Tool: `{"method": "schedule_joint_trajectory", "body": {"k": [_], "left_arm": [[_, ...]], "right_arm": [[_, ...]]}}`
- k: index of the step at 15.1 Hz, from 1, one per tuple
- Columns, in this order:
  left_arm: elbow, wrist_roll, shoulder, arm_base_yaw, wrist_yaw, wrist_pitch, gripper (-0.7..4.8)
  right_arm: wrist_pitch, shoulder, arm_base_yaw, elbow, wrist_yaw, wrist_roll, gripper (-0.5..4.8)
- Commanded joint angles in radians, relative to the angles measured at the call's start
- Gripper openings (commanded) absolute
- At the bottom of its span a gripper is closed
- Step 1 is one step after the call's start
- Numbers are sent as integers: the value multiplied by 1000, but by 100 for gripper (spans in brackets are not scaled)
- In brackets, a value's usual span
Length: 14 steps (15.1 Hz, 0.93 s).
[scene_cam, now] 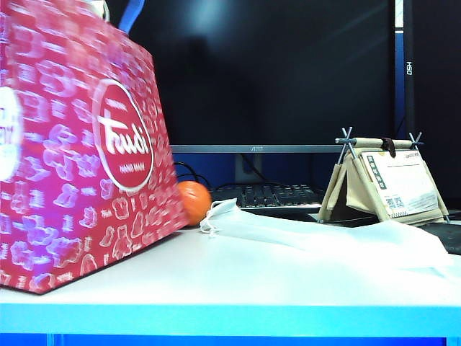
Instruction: Open the paper bag and put two oranges into the paper bag.
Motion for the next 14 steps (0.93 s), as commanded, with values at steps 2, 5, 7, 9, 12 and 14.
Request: {"method": "schedule_joint_trajectory", "body": {"k": [2, 5, 7, 9, 12, 14], "left_arm": [[3, 0, -3, 0, 70, 8, -6], [3, 0, -3, 1, 70, 19, -6], [3, 0, -3, 1, 70, 23, -6], [3, 0, -3, 0, 67, 24, -6], [3, 0, -3, 2, 51, 25, -6], [3, 1, -3, 1, 54, 31, -6]], "right_arm": [[-75, 31, -7, 5, 73, -32, -3], [-82, 37, -13, 5, 140, -65, -3], [-79, 41, -18, 5, 139, -66, -3], [-83, 62, -18, 5, 129, -62, -3], [-85, 79, -16, 5, 124, -58, 0], [-70, 79, -18, 5, 79, -44, 321]]}}
